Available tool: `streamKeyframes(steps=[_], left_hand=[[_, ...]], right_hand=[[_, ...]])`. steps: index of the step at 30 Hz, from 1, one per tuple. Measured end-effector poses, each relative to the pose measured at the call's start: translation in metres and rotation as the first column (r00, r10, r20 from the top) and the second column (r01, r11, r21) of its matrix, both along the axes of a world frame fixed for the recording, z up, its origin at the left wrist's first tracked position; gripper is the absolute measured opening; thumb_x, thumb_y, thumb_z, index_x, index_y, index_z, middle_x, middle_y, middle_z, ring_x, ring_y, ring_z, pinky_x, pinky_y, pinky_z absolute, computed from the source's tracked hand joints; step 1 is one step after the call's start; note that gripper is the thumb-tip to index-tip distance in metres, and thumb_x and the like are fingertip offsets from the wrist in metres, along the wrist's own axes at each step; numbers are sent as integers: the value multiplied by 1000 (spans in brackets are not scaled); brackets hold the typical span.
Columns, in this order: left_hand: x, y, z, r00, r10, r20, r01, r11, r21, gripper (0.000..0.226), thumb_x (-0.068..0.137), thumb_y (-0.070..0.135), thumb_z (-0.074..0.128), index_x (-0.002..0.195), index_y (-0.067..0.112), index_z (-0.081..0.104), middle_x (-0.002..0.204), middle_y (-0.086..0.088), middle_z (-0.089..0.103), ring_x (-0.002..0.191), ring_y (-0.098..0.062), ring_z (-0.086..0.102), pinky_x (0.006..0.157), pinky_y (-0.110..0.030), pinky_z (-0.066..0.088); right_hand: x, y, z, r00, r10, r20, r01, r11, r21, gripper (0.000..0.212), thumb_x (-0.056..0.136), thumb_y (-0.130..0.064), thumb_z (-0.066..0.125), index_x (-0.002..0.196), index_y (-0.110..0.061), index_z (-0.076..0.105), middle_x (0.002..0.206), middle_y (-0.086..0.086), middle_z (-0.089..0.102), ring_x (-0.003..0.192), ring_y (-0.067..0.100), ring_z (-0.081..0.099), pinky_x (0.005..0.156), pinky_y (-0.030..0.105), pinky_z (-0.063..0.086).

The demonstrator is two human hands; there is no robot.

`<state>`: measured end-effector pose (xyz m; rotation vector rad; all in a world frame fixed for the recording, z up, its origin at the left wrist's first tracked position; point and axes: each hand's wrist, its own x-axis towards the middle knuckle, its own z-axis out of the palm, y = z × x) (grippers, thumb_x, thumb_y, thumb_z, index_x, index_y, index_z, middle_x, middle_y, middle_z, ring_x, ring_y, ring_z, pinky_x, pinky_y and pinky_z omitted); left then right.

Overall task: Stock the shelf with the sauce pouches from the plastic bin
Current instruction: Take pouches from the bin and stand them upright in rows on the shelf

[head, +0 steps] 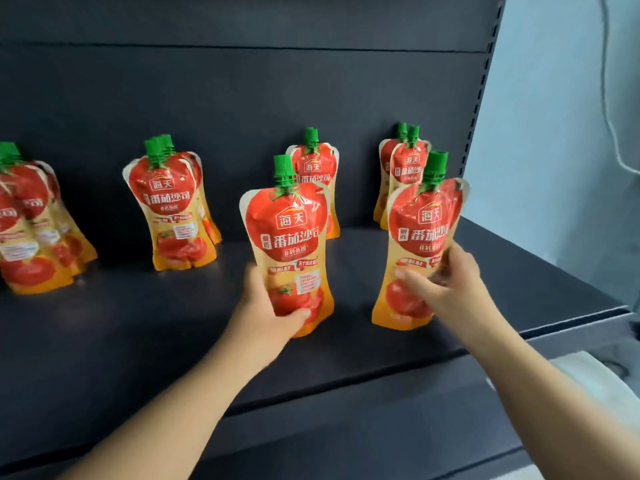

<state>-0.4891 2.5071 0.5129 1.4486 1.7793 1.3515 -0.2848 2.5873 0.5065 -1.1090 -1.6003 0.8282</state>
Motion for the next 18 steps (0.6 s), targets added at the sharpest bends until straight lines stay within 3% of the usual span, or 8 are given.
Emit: streamKeyframes(steps=[3,7,10,13,18], left_hand=[[2,15,-4,1000,-13,-4,13,998,-62,56,79,17,68,110,28,23,107,13,39,98,-5,41,81,-21,33],[13,55,-2,997,-65,-30,63,995,-72,63,81,16,66,129,16,25,124,5,43,112,-11,43,86,-21,33],[14,90,-7,998,-54,-36,53,998,-30,66,82,12,66,133,13,25,134,-3,43,120,-16,45,93,-26,37],[7,120,-13,999,-25,-25,24,1000,-10,68,78,13,69,133,15,30,133,-3,45,124,-21,45,102,-34,39],[-6,154,-14,1000,11,-20,-11,1000,11,60,76,16,72,127,17,41,118,4,53,110,-17,53,86,-26,40]], right_hand=[[11,1,3,992,-12,124,21,997,-73,45,65,-29,81,100,-27,51,94,-11,61,86,8,59,72,18,49],[19,29,11,983,-117,140,131,987,-94,58,69,-21,78,118,-23,47,97,-13,59,99,18,59,86,37,49],[23,66,11,973,-206,102,216,972,-96,58,72,-19,76,123,-21,47,102,-8,57,103,20,58,85,34,47],[19,98,8,971,-230,59,235,968,-91,52,76,-19,73,122,-20,50,105,-6,59,104,19,59,84,31,46],[2,130,0,962,-272,28,273,962,-28,46,81,-24,68,123,-21,49,106,-9,58,96,8,53,79,23,42]])
